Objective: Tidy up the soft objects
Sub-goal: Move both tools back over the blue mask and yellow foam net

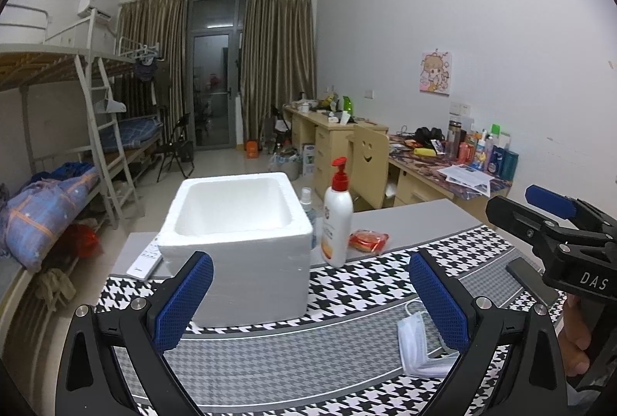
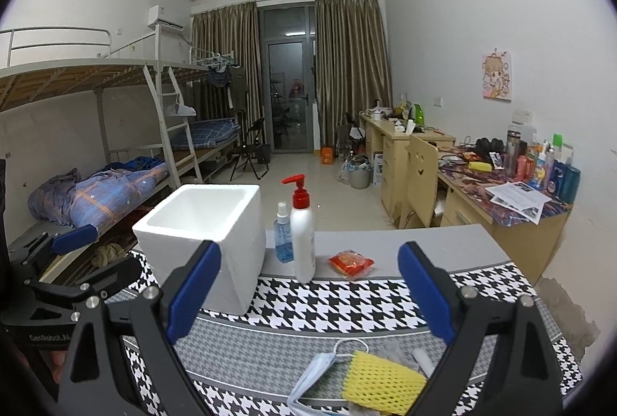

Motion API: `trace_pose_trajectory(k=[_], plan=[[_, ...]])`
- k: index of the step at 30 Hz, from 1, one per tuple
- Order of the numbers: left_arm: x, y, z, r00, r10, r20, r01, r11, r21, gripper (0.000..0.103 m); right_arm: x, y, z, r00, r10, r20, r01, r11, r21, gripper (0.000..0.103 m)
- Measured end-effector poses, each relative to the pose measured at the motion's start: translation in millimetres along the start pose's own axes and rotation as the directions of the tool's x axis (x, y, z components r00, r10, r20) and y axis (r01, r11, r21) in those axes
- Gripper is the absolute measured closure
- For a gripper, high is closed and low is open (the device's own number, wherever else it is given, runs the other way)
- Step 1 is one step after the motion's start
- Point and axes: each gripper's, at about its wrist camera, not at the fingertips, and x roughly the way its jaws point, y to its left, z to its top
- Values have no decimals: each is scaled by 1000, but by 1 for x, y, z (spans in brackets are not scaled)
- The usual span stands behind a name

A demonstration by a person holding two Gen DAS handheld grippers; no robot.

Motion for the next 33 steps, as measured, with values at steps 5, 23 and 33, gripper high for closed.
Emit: trace_pose_trajectory(k=[5,23,33], plan=[[4,-9,-5,1000,-23,-20,23,1000,2,1,-5,-5,-5,1000,-28,-3,28,1000,4,8],[14,-37,-20,997,-63,-52,63,998,-8,1,-19,-39,-24,995,-97,-29,99,994,36,8],[21,-53,-30,992,-98,-79,99,995,5,1,-24,-47,-36,991,-126,-42,127,991,33,8]])
